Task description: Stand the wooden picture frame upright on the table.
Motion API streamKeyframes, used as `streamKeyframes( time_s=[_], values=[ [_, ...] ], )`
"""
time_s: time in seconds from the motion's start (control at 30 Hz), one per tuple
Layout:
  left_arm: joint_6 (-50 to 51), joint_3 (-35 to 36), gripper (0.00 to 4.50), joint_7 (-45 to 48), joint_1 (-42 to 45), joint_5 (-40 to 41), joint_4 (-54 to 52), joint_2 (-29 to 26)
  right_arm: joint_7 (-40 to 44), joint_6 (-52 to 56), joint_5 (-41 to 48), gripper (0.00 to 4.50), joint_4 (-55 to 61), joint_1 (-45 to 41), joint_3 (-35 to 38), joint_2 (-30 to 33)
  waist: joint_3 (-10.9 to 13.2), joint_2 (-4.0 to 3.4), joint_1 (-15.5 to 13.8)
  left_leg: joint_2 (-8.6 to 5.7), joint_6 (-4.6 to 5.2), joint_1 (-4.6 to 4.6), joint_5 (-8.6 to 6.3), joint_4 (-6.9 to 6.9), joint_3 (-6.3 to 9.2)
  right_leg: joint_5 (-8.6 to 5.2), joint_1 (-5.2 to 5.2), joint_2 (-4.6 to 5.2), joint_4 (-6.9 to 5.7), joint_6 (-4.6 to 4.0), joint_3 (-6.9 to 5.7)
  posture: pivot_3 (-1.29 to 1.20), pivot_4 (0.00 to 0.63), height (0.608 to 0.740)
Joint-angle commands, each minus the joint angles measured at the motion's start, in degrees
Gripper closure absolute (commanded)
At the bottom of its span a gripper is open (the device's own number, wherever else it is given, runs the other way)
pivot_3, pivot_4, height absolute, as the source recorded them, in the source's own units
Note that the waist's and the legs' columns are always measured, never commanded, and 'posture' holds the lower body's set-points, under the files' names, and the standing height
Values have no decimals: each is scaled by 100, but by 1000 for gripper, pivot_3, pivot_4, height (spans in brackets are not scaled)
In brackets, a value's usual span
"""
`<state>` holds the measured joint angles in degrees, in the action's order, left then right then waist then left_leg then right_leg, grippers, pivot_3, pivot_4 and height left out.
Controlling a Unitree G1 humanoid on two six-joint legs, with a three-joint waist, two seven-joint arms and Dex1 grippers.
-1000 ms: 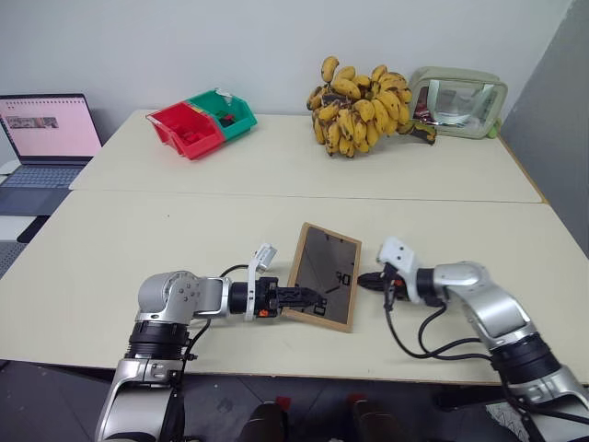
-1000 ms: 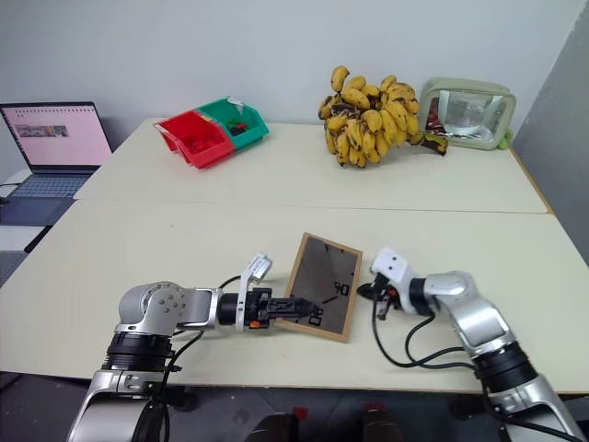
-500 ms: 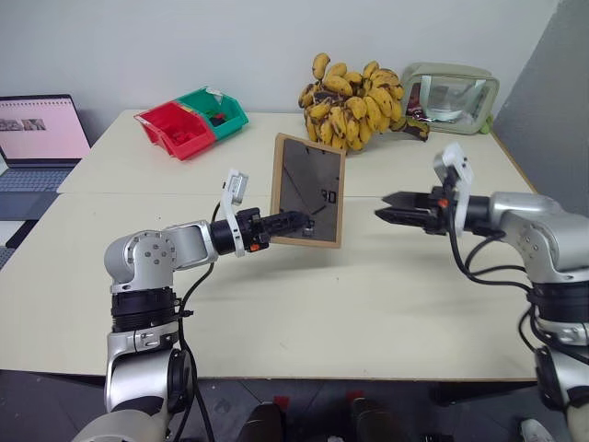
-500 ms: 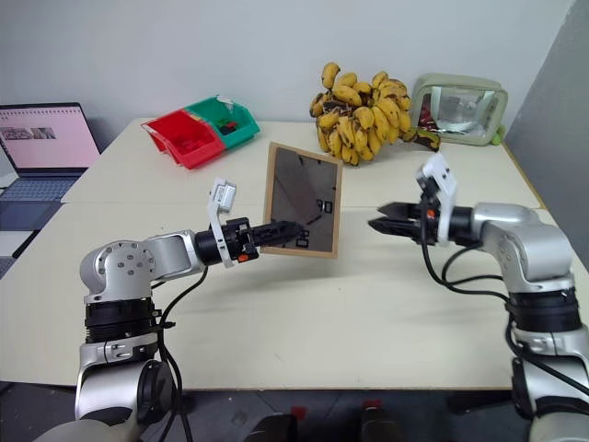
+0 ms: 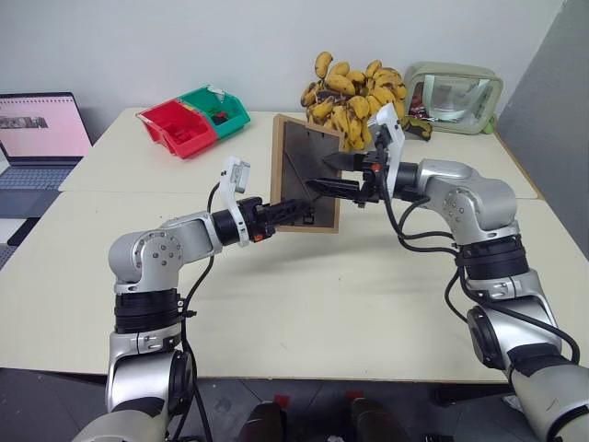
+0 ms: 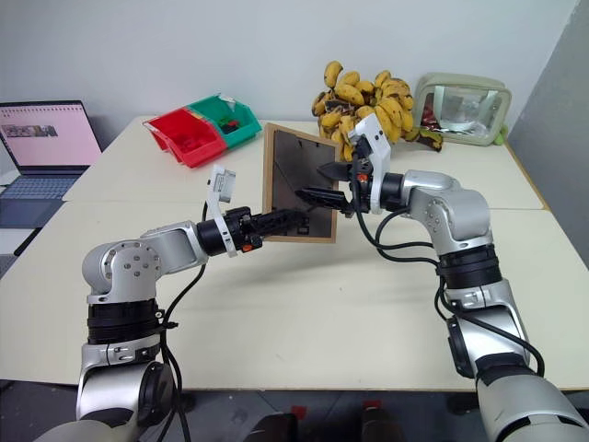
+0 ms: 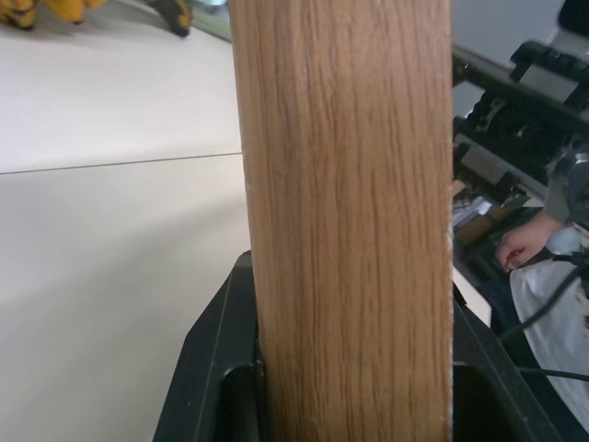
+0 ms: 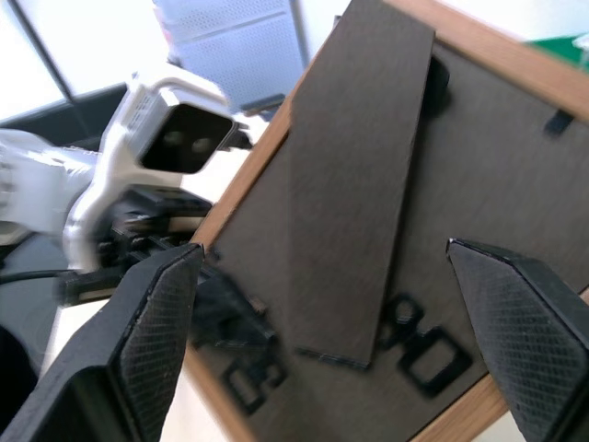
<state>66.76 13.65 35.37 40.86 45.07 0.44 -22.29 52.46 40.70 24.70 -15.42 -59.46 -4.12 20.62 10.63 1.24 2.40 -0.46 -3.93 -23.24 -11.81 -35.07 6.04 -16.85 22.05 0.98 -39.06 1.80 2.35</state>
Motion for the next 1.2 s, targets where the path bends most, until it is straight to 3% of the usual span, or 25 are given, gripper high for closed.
streamKeyframes(
  time_s=[0.03, 0.23, 0.4, 0.83, 1.07, 1.2],
  values=[
    [-121, 31, 3239, 112, 73, 281, -449, 10, -37, -224, -99, 33, -209, -254, -28, -220, 0, 0, 6, 0, 0, -11, 0, -2, 0, 0, 10, 0, -2, 0, 0, 0, 150, 740],
    [-126, 34, 3239, 111, 26, 304, -476, -3, 334, 92, 284, 33, 154, -258, 51, -337, 0, 0, 7, 0, -1, -27, 1, -3, 4, 1, 25, 4, -2, -1, -3, 0, 150, 740],
    [-110, 31, 3239, 120, -107, 314, -510, -45, 689, 758, 832, 33, 678, -8, 281, 29, 0, 0, -13, -2, -1, -31, 0, -3, 7, 1, 25, 4, 0, -1, -6, 0, 150, 740],
    [-196, -75, 3239, 103, -165, 292, -439, -56, 642, 1610, 1610, 33, 1704, 633, 612, 567, 0, 0, 1, 1, 1, -31, 0, -4, 8, 1, 25, 4, -1, -1, -6, 0, 150, 740],
    [-166, -98, 3239, 103, -229, 326, -506, -77, 485, 1563, 1502, 33, 1924, 991, 716, 917, 0, 0, -5, -1, 1, -32, 0, -5, 7, 1, 25, 4, -1, -1, -5, 0, 150, 740],
    [-30, -20, 3239, 44, -277, 442, -544, -113, 508, 1153, 1143, 33, 1967, 1387, 704, 1472, 0, 0, -12, -3, 1, -34, 0, -7, 6, 1, 24, 3, 1, -1, -5, 0, 150, 740]
  ],
)
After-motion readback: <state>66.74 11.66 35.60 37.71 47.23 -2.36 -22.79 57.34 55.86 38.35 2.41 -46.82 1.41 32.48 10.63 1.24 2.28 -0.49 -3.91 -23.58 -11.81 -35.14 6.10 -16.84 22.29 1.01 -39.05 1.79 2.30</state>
